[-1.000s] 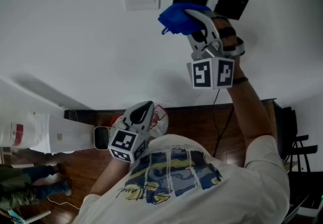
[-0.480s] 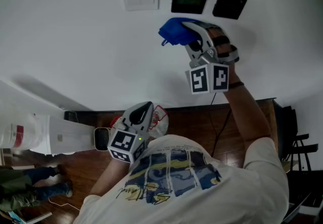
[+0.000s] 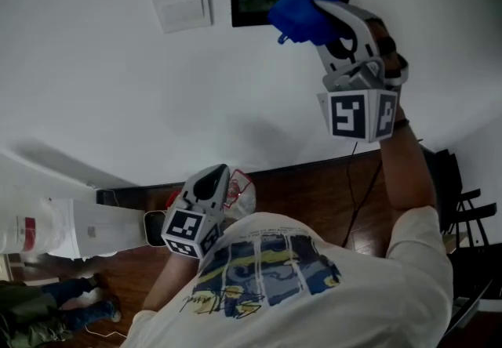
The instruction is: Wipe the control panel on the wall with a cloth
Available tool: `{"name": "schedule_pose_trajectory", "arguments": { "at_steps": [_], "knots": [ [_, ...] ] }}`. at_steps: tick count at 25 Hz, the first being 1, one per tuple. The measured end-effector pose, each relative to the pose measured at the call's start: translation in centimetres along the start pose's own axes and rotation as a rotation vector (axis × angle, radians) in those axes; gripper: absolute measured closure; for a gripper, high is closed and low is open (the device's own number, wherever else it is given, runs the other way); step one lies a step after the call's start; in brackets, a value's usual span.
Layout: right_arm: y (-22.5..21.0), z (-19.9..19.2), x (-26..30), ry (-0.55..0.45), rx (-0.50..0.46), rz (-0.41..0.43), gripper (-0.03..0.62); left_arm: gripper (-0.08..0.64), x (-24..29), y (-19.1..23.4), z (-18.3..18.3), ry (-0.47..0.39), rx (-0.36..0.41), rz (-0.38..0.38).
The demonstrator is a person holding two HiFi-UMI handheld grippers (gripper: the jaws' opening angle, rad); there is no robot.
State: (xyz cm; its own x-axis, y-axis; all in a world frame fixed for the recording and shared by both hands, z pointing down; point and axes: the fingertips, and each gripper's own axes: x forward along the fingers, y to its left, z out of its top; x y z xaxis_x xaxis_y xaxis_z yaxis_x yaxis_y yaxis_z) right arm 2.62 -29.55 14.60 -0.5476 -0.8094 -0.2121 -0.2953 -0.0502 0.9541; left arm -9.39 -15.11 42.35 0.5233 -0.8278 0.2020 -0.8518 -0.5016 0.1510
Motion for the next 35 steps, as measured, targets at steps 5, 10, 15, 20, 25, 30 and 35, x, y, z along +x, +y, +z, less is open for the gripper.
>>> {"name": "schedule_pose_trajectory", "arguments": {
  "at_steps": [5,10,15,20,25,30,35],
  "knots": [
    [-2.7,-3.6,0.5,0.045,0.005,-0.043,0.505,0.558,0.8,-0.6,0.2,0.008,-0.001,0.006],
    [-0.7,-5.2,0.8,0.045,0.016,-0.004,0.505,0.558,1.3,-1.4,0.1,0.019,-0.002,0.016],
    [2.4,-5.8,0.1,0.029,0.021,0.038,0.505,0.558,1.7,-1.8,-0.4,0.037,0.000,0.026],
    [5.9,-6.4,-0.6,0.024,0.044,0.088,0.505,0.558,2.1,-2.3,-0.5,0.043,-0.003,0.030],
    [9.9,-7.5,-0.5,0.036,0.053,0.179,0.505,0.558,2.1,-2.5,-0.4,0.046,0.009,0.036],
    [8.0,-6.9,-1.1,0.011,0.066,0.161,0.505,0.558,1.9,-2.3,-0.1,0.041,0.012,0.050],
    [1.7,-4.3,-1.8,-0.044,0.034,0.054,0.505,0.558,1.9,-2.1,-0.1,0.044,0.006,0.051]
  ]
}}
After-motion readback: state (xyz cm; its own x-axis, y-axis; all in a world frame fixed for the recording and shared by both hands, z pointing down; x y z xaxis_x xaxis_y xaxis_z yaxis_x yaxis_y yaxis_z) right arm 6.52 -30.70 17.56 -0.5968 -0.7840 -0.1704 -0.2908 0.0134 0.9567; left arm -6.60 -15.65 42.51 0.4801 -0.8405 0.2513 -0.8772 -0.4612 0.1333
